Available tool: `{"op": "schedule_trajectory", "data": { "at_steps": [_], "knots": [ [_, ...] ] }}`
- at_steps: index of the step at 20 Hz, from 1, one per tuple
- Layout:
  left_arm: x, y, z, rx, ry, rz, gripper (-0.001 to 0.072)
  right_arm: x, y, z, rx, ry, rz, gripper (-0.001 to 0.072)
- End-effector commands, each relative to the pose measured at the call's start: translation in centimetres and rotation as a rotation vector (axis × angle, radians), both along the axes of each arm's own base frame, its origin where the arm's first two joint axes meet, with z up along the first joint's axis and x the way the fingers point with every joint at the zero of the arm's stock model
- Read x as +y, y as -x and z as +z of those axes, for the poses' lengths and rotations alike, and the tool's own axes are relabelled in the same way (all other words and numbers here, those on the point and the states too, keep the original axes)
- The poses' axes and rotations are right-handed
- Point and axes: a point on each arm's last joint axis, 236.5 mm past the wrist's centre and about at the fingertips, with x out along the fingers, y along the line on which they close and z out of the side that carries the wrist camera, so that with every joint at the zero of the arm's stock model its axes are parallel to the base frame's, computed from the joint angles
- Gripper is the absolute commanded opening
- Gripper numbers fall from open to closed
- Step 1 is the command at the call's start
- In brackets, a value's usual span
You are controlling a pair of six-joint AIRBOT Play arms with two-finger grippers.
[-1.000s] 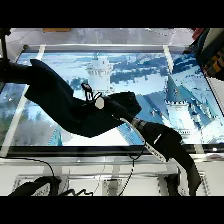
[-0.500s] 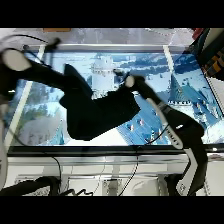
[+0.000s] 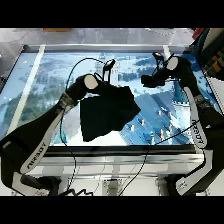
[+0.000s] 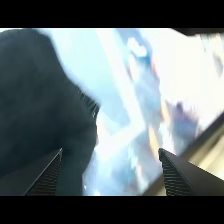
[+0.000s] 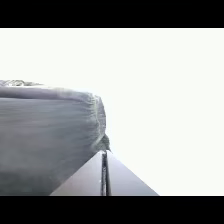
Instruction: Fold the clothes and pants, and hang the long-sleeved shirts on hangers.
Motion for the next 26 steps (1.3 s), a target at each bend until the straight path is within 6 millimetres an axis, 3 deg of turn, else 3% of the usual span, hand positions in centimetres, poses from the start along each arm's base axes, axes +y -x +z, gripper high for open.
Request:
{"op": "schedule_trajectory", "data": {
  "at_steps": [1,4,8,9,10,11,13,18,22,24,26],
  "knots": [
    [-1.5,-2.0,-0.4,-0.085,0.035,0.030,0.0705,-3.0,0.7,0.3,0.001,0.050,0.060,0.0043],
    [1.0,-2.8,0.6,-0.076,0.025,0.045,0.0705,-4.6,1.7,-0.9,-0.010,0.092,0.284,0.0042],
    [4.5,-3.4,2.8,-0.069,0.020,0.065,0.0705,-0.7,4.2,-2.9,0.058,-0.346,0.355,0.0049],
    [5.2,-3.8,3.1,-0.074,0.023,0.078,0.0705,-0.2,4.3,-3.8,0.082,-0.390,0.326,0.0215],
    [5.8,-4.2,3.3,-0.076,0.023,0.091,0.0705,0.1,4.4,-4.8,0.120,-0.407,0.271,0.0593],
    [6.4,-4.6,3.2,-0.075,0.022,0.103,0.0705,0.4,4.2,-5.8,0.156,-0.410,0.205,0.0713],
    [7.0,-5.1,3.1,-0.072,0.020,0.116,0.0705,1.1,3.8,-7.6,0.174,-0.338,0.161,0.0708],
    [7.2,-4.4,2.7,-0.046,0.006,0.097,0.0705,5.7,3.8,-9.2,0.128,-0.190,0.261,0.0704],
    [7.2,-4.1,2.5,-0.036,0.002,0.088,0.0705,3.6,1.9,-11.2,0.101,0.012,0.114,0.0684],
    [7.2,-3.8,2.3,-0.025,-0.005,0.077,0.0705,2.6,1.6,-11.5,0.114,0.017,0.057,0.0683],
    [7.2,-3.7,2.2,-0.021,-0.007,0.074,0.0705,2.9,2.5,-11.8,0.176,-0.046,0.028,0.0647]
  ]
}}
